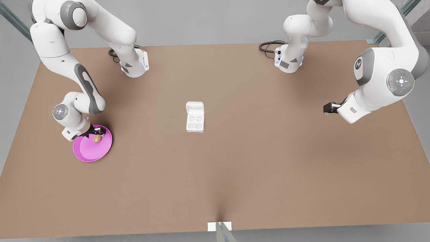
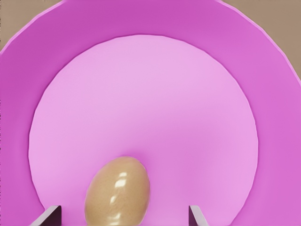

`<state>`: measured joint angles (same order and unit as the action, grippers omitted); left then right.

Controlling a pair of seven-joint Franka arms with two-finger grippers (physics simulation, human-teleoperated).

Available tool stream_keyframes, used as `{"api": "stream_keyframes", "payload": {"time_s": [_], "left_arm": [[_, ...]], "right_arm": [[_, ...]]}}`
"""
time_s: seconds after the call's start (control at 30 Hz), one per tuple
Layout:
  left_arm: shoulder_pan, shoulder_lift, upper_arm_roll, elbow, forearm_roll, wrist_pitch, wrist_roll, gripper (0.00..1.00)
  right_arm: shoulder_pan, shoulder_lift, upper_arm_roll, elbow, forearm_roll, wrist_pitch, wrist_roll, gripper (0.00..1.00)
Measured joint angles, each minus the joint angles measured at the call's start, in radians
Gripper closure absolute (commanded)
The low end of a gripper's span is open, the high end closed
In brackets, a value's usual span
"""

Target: Pack egg into the box and close the box lid

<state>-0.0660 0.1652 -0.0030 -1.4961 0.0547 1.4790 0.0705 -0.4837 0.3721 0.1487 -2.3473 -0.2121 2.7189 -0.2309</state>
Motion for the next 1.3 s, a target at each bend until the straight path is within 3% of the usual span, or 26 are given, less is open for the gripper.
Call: {"api": "stream_keyframes", "payload": {"time_s": [0.8, 0.83, 0.87, 0.9, 0.93, 1.13, 1.3], "left_arm": [[-0.006, 0.005, 0.0, 0.0, 0.0, -0.003, 0.0, 0.0], [-0.006, 0.005, 0.0, 0.0, 0.0, -0.004, 0.0, 0.0], [-0.006, 0.005, 0.0, 0.0, 0.0, -0.004, 0.0, 0.0], [-0.006, 0.005, 0.0, 0.0, 0.0, -0.004, 0.0, 0.0], [-0.006, 0.005, 0.0, 0.0, 0.0, -0.004, 0.0, 0.0], [-0.006, 0.005, 0.0, 0.0, 0.0, -0.004, 0.0, 0.0], [-0.006, 0.005, 0.0, 0.0, 0.0, -0.004, 0.0, 0.0]], "right_arm": [[0.027, 0.053, 0.0, 0.045, 0.008, 0.001, 0.033, 0.0], [0.026, 0.052, 0.0, 0.044, 0.008, 0.001, 0.033, 0.09], [0.026, 0.052, 0.0, 0.044, 0.009, 0.001, 0.033, 0.32], [0.026, 0.052, 0.0, 0.043, 0.01, 0.001, 0.033, 0.46], [0.028, 0.053, 0.001, 0.043, 0.011, 0.0, 0.032, 0.54], [0.034, 0.052, 0.002, 0.045, 0.018, 0.0, 0.023, 0.62], [0.039, 0.041, 0.019, 0.049, 0.02, -0.009, 0.016, 0.61]]}}
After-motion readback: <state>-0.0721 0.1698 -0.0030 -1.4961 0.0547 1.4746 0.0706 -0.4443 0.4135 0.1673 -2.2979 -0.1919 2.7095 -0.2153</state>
